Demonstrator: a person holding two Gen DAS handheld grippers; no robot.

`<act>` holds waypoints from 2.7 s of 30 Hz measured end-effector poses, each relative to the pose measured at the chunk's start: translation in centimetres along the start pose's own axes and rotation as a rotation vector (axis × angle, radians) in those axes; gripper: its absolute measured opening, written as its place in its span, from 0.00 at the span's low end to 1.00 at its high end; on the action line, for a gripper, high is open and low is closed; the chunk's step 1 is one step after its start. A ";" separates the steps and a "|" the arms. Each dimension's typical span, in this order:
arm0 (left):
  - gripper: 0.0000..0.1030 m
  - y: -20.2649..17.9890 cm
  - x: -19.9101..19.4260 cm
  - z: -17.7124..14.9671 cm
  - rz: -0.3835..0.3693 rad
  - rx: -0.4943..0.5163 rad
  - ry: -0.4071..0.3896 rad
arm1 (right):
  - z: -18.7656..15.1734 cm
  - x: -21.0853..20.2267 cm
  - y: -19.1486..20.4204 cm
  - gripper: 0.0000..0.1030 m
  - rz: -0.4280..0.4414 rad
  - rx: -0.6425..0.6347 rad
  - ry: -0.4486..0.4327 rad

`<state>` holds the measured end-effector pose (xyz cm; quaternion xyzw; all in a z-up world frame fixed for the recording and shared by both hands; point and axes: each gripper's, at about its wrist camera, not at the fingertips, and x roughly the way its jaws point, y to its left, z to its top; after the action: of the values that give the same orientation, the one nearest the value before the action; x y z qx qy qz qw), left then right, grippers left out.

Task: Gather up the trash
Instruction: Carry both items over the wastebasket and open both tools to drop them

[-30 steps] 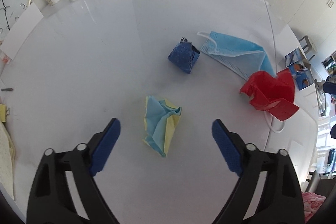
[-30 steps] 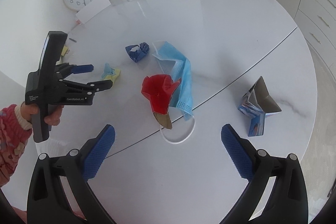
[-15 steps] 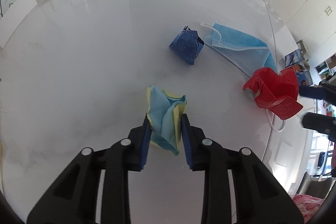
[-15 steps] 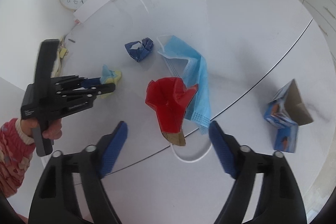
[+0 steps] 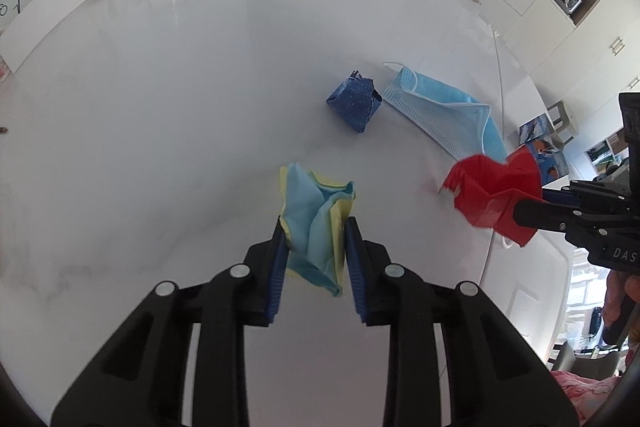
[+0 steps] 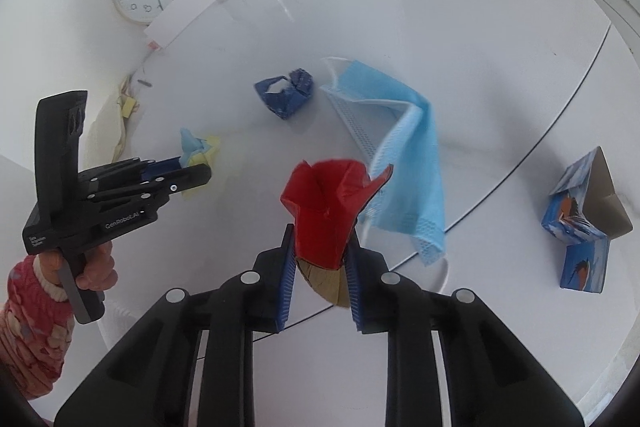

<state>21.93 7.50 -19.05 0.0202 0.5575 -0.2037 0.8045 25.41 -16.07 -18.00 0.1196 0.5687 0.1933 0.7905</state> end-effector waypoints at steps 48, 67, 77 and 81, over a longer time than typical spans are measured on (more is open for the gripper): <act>0.27 -40.2 -2.4 -9.2 -0.189 0.292 0.080 | -22.7 -21.7 -24.9 0.93 -0.207 0.195 -0.081; 0.91 -42.5 -3.3 -7.7 -0.084 0.199 -0.012 | -22.6 -24.9 -25.7 0.97 -0.236 0.158 -0.123; 0.92 -34.7 -7.1 -6.0 0.040 0.049 -0.105 | -19.6 -24.3 -22.8 0.98 -0.226 0.103 -0.136; 0.92 -30.7 -8.0 -5.7 0.069 -0.029 -0.115 | -18.2 -23.2 -21.1 0.98 -0.220 0.072 -0.126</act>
<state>3.74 -16.68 -8.02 0.0161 0.5121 -0.1688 0.8420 5.33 -45.76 -12.72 0.0969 0.5344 0.0770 0.8362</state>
